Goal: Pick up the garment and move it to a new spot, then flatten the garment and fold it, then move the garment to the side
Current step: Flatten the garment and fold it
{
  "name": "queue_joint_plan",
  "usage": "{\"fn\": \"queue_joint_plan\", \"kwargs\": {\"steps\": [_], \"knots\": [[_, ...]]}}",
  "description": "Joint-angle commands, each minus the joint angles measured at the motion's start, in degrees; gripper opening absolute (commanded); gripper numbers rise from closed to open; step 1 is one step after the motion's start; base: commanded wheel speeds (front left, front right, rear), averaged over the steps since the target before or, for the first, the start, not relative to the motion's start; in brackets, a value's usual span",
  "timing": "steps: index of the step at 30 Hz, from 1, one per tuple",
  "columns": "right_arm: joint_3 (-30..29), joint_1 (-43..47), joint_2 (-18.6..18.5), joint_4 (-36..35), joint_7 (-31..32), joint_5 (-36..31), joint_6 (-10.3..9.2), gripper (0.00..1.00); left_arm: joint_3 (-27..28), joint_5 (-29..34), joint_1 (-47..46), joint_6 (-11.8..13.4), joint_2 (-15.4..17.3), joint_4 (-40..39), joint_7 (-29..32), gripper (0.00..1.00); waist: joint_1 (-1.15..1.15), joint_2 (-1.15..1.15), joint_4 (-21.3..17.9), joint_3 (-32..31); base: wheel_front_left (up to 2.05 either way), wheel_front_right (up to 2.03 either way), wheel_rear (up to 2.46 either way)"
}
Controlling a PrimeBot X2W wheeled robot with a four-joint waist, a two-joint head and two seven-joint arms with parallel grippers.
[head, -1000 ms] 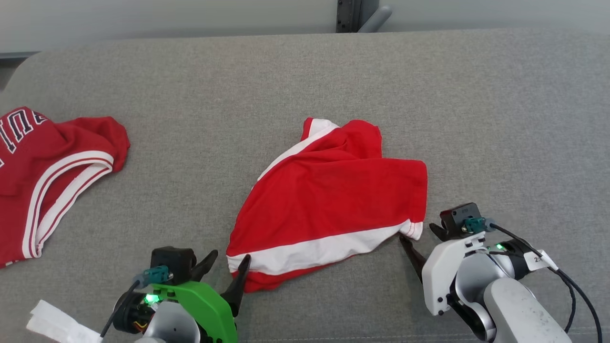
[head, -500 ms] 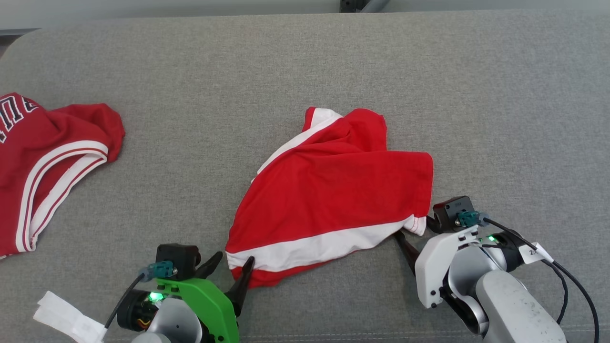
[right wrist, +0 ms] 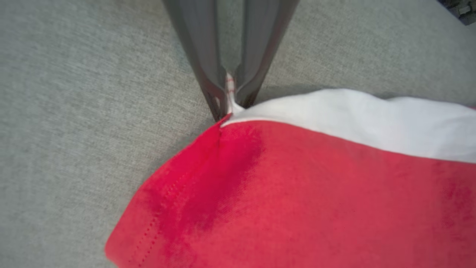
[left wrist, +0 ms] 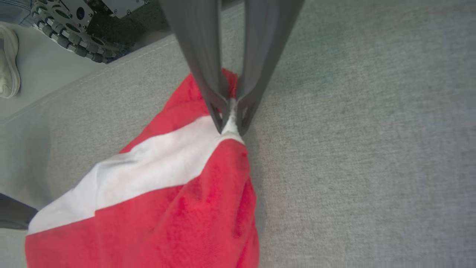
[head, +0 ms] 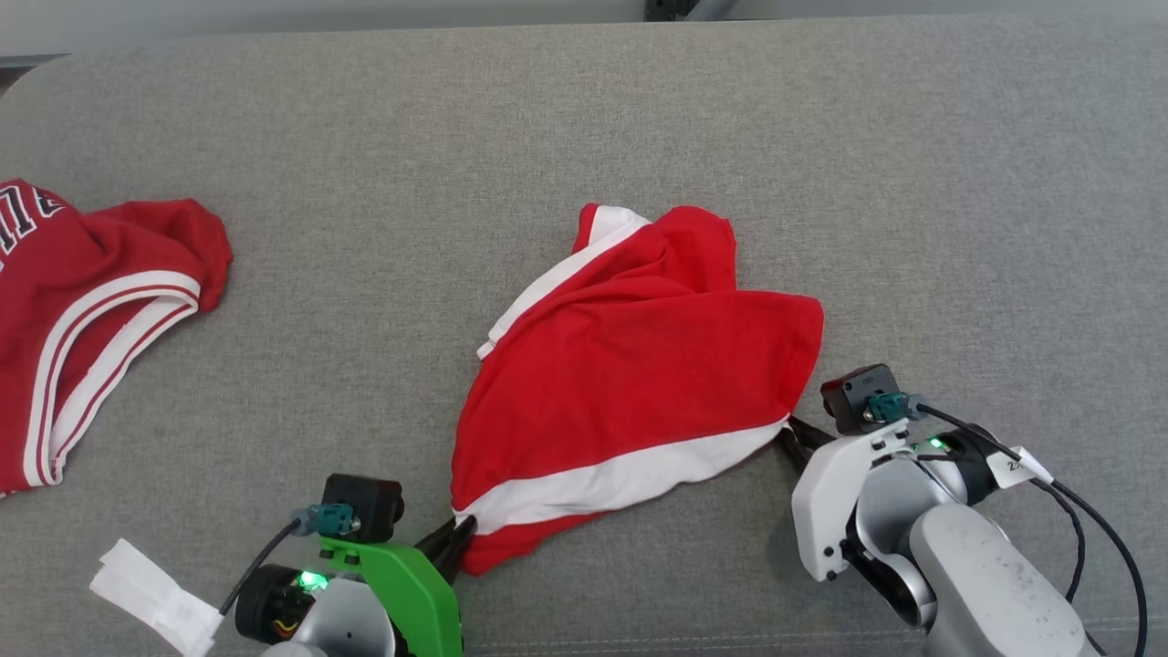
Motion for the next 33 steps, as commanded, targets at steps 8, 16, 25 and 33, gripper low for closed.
{"fn": "queue_joint_plan", "kwargs": {"steps": [8, 16, 25, 33], "knots": [[1.0, 0.8, -4.4, -8.2, 4.5, 3.6, -0.08, 0.00, 0.1, 0.5, -0.5, 0.4, 3.6, -8.4, 2.7, 0.00, 0.00, 0.00, -1.3, -1.1, 0.00, 0.00, 0.00], [-3.7, 2.3, -11.8, -27.1, 10.6, 10.4, -0.08, 0.00, 0.0, -1.4, -4.8, 0.0, 8.0, -24.7, 8.9, 0.00, 0.00, 0.00, -3.5, -0.6, 0.00, 0.00, 0.00], [-10.0, -16.7, -15.4, -28.8, 17.5, 16.6, -0.07, 0.00, 2.9, -9.2, -29.4, -0.3, 9.1, -22.9, 16.9, 0.00, 0.00, 0.00, -6.4, 4.1, 0.00, 0.00, 0.00], [-15.2, -45.7, -6.8, -11.0, 10.6, 8.5, -0.09, 0.00, 3.5, -6.4, -60.0, -0.4, 5.7, -0.4, 10.5, 0.00, 0.00, 0.00, -7.0, 14.7, 0.00, 0.00, 0.00]]}}
